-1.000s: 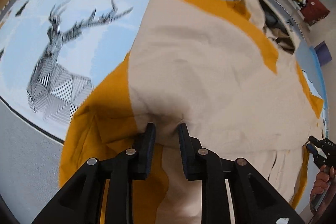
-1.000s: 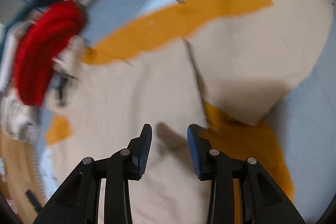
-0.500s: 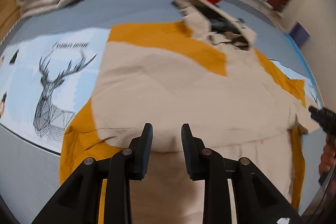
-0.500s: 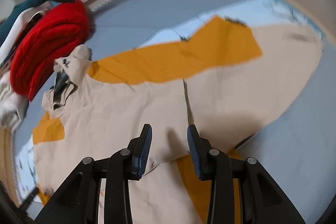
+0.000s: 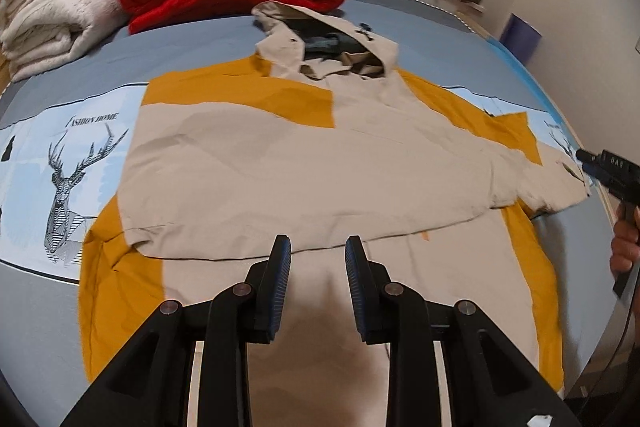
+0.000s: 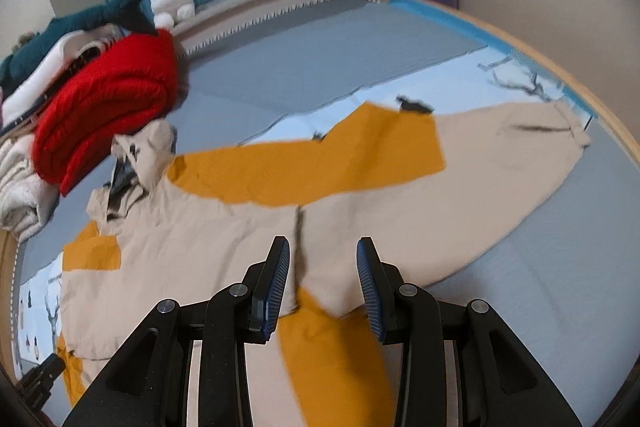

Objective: Fold large clothes
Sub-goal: 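Close the right gripper on the cuff of the other sleeve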

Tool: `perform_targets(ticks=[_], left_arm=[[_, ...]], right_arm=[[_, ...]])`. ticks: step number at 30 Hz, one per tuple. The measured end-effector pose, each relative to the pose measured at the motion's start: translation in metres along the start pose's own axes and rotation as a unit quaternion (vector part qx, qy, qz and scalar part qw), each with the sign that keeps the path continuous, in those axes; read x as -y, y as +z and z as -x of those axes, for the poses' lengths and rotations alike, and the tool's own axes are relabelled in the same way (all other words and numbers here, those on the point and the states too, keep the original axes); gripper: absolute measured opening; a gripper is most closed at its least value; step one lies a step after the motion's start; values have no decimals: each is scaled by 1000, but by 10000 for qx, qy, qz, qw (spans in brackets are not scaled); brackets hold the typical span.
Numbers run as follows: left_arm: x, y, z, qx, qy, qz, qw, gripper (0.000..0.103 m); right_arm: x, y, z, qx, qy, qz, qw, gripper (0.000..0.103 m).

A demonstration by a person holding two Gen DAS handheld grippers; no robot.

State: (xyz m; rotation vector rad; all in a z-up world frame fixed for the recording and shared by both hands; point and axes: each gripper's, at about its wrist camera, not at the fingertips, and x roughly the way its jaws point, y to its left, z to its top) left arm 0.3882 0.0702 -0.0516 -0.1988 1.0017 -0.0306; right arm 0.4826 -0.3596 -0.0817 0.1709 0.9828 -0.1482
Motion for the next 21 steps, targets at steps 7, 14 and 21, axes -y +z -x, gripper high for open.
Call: perform_targets(ticks=[7,14,21], left_arm=[[12,-1,-6,-17,-72,-84,9999,25],[11,2,-10,-8,-60,-57,10000,25],[3,5,-16,-37,-57,19,10000,25]], right_arm=[[78,21,-4,88,-284,218,9993,46],[160,31,-30,11,-1021,149,9947,46],[219,37,-55,1,-1273,-383,9911,46]])
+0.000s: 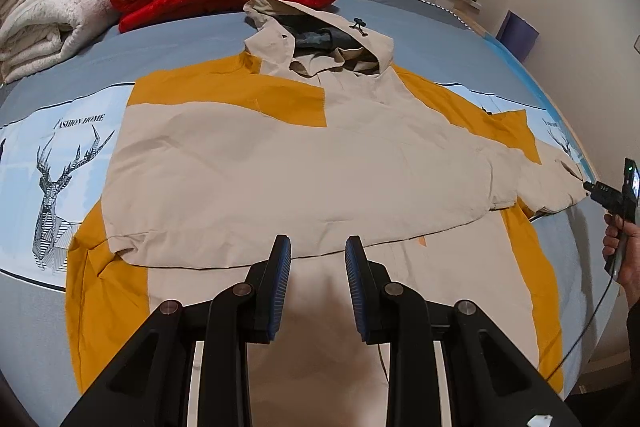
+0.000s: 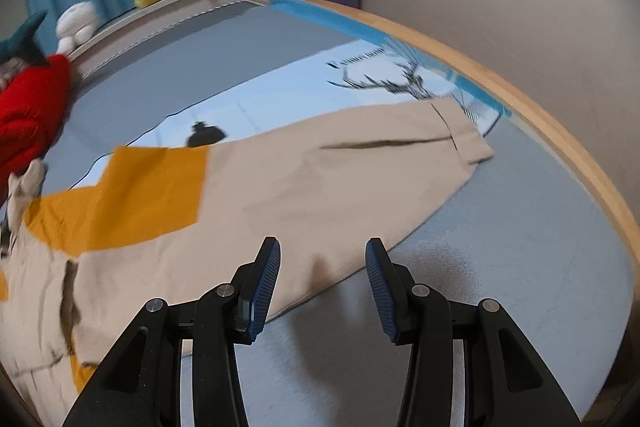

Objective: Fold large clothes
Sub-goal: 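Close the right gripper on the cuff of the other sleeve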

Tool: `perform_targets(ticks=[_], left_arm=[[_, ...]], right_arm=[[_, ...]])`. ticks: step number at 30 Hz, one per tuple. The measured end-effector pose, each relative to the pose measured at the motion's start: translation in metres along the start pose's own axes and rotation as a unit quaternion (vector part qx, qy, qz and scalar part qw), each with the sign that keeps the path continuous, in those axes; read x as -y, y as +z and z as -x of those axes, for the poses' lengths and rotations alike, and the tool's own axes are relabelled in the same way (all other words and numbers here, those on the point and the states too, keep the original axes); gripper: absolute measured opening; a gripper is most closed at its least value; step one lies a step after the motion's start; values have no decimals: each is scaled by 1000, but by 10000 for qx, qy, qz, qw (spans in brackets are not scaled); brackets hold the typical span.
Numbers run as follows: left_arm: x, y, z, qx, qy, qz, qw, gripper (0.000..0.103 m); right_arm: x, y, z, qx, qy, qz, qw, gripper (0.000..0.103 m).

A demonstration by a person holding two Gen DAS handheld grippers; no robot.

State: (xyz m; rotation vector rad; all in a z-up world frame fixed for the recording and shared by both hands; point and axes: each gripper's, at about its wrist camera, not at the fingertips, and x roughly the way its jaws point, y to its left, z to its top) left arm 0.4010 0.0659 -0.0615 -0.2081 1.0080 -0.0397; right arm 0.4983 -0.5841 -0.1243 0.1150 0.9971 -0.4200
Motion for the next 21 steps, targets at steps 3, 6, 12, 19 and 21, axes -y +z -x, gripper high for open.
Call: perform_targets(ticks=[3,6,12,19,21], left_arm=[[0,0,-3,-21,-1,-29,10000,25],[-2,0,-5,-46,11,-26,10000,25],[-8,1,-6,-55,32,28,10000,25],[-15,2,-1,-15,10,96,10000,25],[-17,2,3,10,7,113,9999,25]], right_arm=[[11,0,-15,-57,-16,-148,9999,46],[19,0,-31,-126,-62,-256,9996,46],[38,-12,-65,-457,74,-829,9955,46],[48,-9,-74,-251,82,-1329,9908,9],[44,-7,-68,-35,57,-1355,9908,6]])
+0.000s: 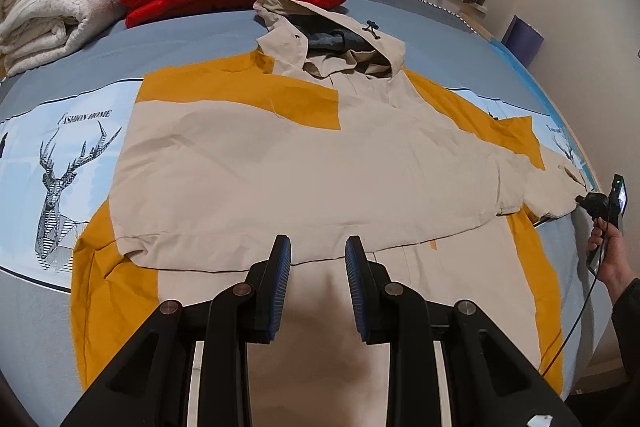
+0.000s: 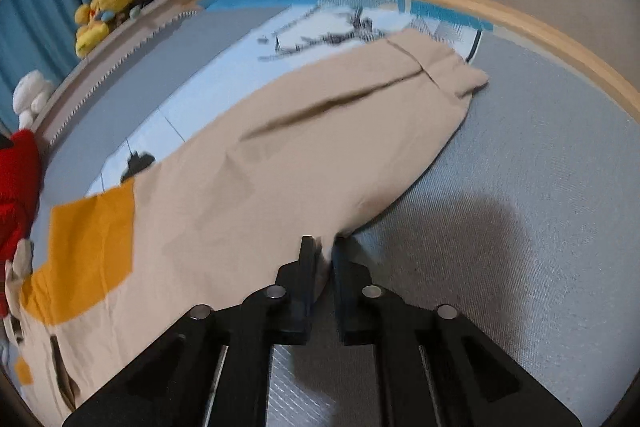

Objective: Fold large clothes
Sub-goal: 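Close the right gripper on the cuff of the other sleeve, then fold the held sleeve across the jacket body with the right gripper, release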

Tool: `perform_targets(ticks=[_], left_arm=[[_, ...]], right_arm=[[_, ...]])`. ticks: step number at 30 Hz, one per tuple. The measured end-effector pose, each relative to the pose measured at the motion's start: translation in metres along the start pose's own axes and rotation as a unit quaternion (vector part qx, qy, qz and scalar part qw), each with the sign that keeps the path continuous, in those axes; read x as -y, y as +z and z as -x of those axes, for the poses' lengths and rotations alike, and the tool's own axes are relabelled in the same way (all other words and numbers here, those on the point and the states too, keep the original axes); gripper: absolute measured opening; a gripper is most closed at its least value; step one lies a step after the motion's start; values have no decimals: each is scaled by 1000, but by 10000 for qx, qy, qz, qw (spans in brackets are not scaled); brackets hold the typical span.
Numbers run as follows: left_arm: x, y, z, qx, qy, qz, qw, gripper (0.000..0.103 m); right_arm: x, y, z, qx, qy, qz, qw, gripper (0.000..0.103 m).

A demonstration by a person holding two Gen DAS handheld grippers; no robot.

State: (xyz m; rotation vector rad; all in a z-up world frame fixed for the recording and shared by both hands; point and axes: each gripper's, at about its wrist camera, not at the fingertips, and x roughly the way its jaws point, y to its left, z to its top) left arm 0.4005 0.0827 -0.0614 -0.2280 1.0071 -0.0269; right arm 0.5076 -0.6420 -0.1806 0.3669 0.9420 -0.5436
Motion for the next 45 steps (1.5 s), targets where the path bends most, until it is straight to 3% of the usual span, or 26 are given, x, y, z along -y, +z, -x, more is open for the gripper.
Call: perform_targets(ticks=[5,8,12,14,15,18,20,22,23,25,27,29,31,33,35,37,40,45], left_arm=[[-7,4,10,112,-16,97,9999,25],[-12,6,18,176,-10,170,9997,25],[-20,7,30,265,-25,241,9994,25],[-24,8,36,297,-40,278,9992,25],[-27,8,39,311,-40,299,9991,25],[-33,9,48,352,-92,372,9986,25],[-36,9,53,380,-106,393,9984,25],[-40,7,57,355,-128,395,9985,25],[-42,6,59,333,-137,399,9986,25],[-45,6,64,361,-133,426,9984,25],[-47,8,68,403,-165,457,9980,25],[-48,9,70,441,-157,479,9978,25],[-48,9,68,434,-139,476,9978,25],[-46,8,65,414,-97,459,9980,25],[-43,7,62,393,-68,410,9984,25],[-39,6,59,375,-50,328,9987,25],[-32,7,57,429,12,169,9989,25],[-25,9,51,462,121,0,9989,25]], right_arm=[[-46,1,34,773,-414,704,9937,2],[-100,-2,72,1308,-436,1384,9807,2],[-182,-21,128,1669,144,2195,9611,2],[-238,-48,168,1781,687,2756,9421,2],[-260,-62,184,1774,972,2979,9329,2],[-329,-122,236,1560,1980,3829,8887,2],[-366,-165,259,954,2767,4216,8583,3],[-386,-197,266,460,3100,4446,8391,10],[-393,-210,265,189,3181,4474,8356,12],[-397,-225,262,-296,3122,4495,8364,13],[-388,-228,269,-315,3022,4402,8449,15],[-369,-219,277,-179,2895,4185,8606,30],[-345,-204,277,56,2595,3797,8879,43],[-323,-199,267,-18,2434,3299,9121,46],[-303,-198,237,-428,2364,2889,9267,46],[-297,-203,206,-759,1996,2875,9337,46],[-294,-211,170,-1224,1807,3020,9280,46],[-288,-213,142,-1561,1674,3029,9251,46]])
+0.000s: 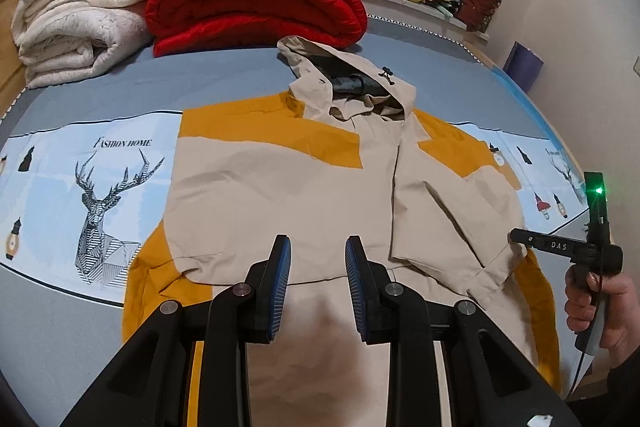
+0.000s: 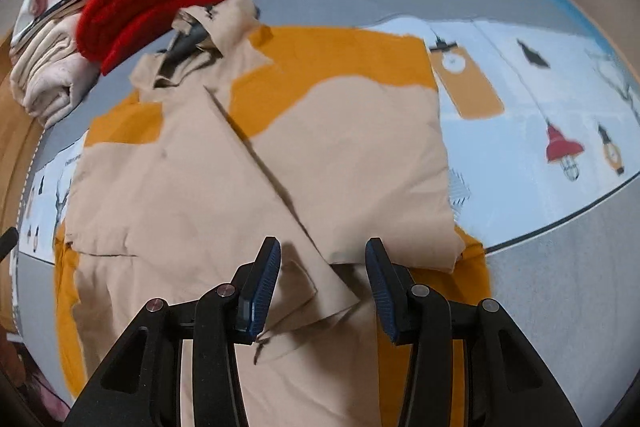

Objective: Fold large clothes
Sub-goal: 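Fold the held sleeve across the jacket body with the right gripper, release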

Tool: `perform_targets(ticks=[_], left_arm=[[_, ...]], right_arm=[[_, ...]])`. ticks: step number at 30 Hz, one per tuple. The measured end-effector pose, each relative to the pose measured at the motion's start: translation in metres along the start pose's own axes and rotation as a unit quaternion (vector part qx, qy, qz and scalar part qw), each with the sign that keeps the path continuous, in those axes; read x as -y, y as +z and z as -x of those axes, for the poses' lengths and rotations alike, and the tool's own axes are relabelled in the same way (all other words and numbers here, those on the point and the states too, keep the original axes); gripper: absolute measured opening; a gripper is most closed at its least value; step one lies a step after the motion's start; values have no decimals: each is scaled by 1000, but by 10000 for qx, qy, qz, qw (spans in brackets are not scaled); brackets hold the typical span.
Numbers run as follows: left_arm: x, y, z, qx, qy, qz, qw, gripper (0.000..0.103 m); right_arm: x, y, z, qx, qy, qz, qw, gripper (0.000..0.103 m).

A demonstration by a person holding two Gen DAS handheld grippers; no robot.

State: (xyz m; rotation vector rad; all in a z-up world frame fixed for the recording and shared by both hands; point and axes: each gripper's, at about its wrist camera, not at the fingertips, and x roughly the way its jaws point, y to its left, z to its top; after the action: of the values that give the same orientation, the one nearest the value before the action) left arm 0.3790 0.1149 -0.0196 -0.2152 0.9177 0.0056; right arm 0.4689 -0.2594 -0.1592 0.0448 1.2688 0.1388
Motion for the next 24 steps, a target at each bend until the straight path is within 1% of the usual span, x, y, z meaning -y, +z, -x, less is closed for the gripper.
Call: perform_targets(ticks=[2,4,5,6,7,8,9,11,12,13,16,18,20,21,24], left_arm=[[3,0,-4,-30,-38,-6,10000,25],[7,-1,-7,-44,-54,-53,10000,25],[9,-1,-9,-45,-50,-82,9999,25],[12,-1,-10,-39,-41,-95,9999,25],[13,-1,-10,-19,-29,-94,9999,25],[14,-1,-9,13,-20,-79,10000,25],[15,-1,-9,40,-37,-57,10000,25],[19,-2,-8,52,-108,-58,9999,25],[23,-2,-8,60,-151,-89,9998,25],[27,-3,-8,73,-215,-147,9996,25],[41,-5,-10,68,-513,-296,9982,25],[52,-7,-11,32,-868,-360,9956,25],[63,-9,-14,-51,-1317,-395,9905,30],[67,-9,-14,-35,-1421,-426,9889,34],[77,-9,-13,37,-1550,-568,9863,34]], right_arm=[[2,0,-8,-170,202,-116,9996,46],[-2,1,-11,-274,387,-100,9988,45],[-5,0,-11,-264,382,-45,9989,37],[-9,1,-9,-206,339,29,9992,26],[-12,0,-8,-164,363,31,9992,7],[-12,1,-6,-98,474,-46,9988,7],[-13,3,1,63,699,-227,9973,6],[-19,6,13,362,1076,-368,9929,4],[-26,7,21,496,1381,-357,9885,4],[-38,8,29,607,1806,-300,9812,4],[-74,6,42,738,2449,15,9667,4],[-98,4,45,759,2766,216,9577,4],[-112,1,44,723,3034,238,9498,4],[-120,-1,42,700,3138,242,9466,4],[-134,-5,38,634,3283,267,9421,4]])
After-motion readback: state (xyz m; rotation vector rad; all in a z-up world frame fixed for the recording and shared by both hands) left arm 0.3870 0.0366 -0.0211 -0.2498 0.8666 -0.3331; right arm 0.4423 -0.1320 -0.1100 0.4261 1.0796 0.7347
